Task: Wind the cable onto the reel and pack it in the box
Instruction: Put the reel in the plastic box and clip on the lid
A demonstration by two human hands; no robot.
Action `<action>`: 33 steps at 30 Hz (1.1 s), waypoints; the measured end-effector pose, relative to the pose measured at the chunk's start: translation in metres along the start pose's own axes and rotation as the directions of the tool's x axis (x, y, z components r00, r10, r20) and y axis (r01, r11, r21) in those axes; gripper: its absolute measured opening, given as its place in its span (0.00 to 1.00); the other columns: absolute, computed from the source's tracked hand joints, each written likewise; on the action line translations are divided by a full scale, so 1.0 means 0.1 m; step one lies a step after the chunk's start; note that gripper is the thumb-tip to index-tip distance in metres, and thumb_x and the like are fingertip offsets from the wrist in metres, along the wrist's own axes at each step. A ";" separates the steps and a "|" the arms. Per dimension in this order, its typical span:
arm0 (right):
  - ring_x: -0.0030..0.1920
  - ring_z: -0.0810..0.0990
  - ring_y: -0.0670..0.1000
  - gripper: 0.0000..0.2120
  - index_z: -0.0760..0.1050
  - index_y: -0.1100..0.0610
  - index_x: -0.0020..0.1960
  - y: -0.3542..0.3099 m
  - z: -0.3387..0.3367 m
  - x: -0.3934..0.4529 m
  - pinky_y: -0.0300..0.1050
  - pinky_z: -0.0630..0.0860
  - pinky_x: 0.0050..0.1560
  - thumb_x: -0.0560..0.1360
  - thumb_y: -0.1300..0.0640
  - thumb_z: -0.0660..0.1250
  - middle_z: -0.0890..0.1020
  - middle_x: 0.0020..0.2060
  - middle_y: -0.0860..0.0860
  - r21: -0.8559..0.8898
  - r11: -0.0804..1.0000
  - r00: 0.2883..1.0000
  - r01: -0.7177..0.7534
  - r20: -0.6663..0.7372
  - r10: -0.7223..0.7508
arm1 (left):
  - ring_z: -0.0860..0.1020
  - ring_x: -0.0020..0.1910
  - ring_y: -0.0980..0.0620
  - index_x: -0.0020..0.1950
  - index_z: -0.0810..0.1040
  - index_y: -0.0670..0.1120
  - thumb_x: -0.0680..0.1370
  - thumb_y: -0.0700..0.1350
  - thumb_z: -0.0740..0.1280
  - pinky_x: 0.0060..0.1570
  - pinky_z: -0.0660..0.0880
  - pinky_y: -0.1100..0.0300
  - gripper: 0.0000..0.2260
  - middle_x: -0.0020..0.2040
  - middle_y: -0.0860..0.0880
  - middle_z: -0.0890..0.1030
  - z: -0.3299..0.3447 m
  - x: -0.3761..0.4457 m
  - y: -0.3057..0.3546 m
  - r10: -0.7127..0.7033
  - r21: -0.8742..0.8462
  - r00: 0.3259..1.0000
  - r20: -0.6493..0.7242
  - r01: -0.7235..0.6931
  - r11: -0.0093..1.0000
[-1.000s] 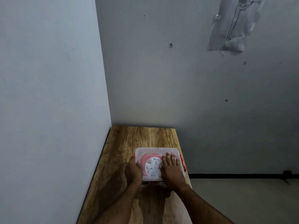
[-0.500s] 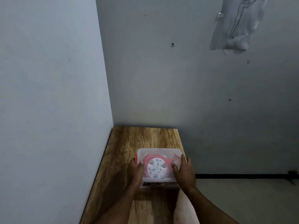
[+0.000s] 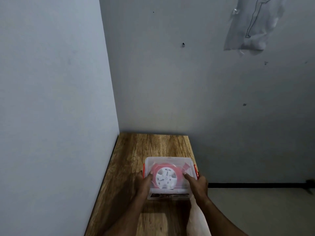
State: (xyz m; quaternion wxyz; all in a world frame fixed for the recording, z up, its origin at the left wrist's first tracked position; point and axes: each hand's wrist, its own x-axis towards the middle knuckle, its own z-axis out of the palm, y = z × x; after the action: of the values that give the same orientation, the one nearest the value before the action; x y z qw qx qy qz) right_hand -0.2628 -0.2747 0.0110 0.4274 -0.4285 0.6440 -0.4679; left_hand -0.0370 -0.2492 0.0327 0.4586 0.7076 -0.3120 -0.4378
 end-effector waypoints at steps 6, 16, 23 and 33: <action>0.44 0.87 0.51 0.21 0.80 0.55 0.58 -0.17 0.08 0.18 0.52 0.85 0.41 0.69 0.48 0.80 0.86 0.46 0.50 -0.002 0.999 0.999 0.038 0.011 -0.038 | 0.83 0.46 0.50 0.62 0.77 0.39 0.81 0.45 0.70 0.28 0.74 0.70 0.13 0.54 0.43 0.84 0.01 0.19 0.13 0.020 -0.001 1.000 0.023 -0.020 1.000; 0.45 0.87 0.53 0.26 0.81 0.58 0.58 -0.58 0.35 0.74 0.55 0.85 0.43 0.66 0.44 0.80 0.87 0.47 0.52 0.031 0.997 0.997 0.065 0.034 -0.066 | 0.82 0.55 0.42 0.69 0.74 0.38 0.81 0.47 0.70 0.33 0.73 0.65 0.20 0.60 0.40 0.82 0.01 0.78 0.68 -0.004 -0.004 1.000 0.021 0.004 1.000; 0.45 0.87 0.53 0.30 0.81 0.56 0.57 -0.70 0.68 1.29 0.56 0.85 0.44 0.62 0.39 0.80 0.87 0.46 0.51 0.016 0.999 0.999 0.049 0.009 -0.049 | 0.82 0.57 0.39 0.68 0.74 0.36 0.80 0.48 0.71 0.36 0.74 0.62 0.22 0.60 0.38 0.82 0.09 1.44 0.88 -0.052 -0.003 0.998 0.019 0.052 0.999; 0.46 0.86 0.52 0.27 0.78 0.56 0.60 -0.78 1.14 1.97 0.53 0.85 0.43 0.68 0.43 0.79 0.85 0.49 0.51 -0.037 0.997 0.998 0.062 0.004 -0.062 | 0.82 0.41 0.49 0.59 0.79 0.38 0.81 0.51 0.69 0.30 0.74 0.65 0.17 0.49 0.45 0.84 0.17 2.20 1.04 -0.026 0.105 1.000 -0.009 0.026 0.994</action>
State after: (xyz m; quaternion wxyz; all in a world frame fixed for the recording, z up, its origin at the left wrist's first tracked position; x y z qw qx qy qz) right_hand -0.1953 -0.5044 0.0345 0.4055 -0.4567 0.6384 -0.4685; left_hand 0.0358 -0.4808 0.0523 0.4162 0.7363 -0.3236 -0.4242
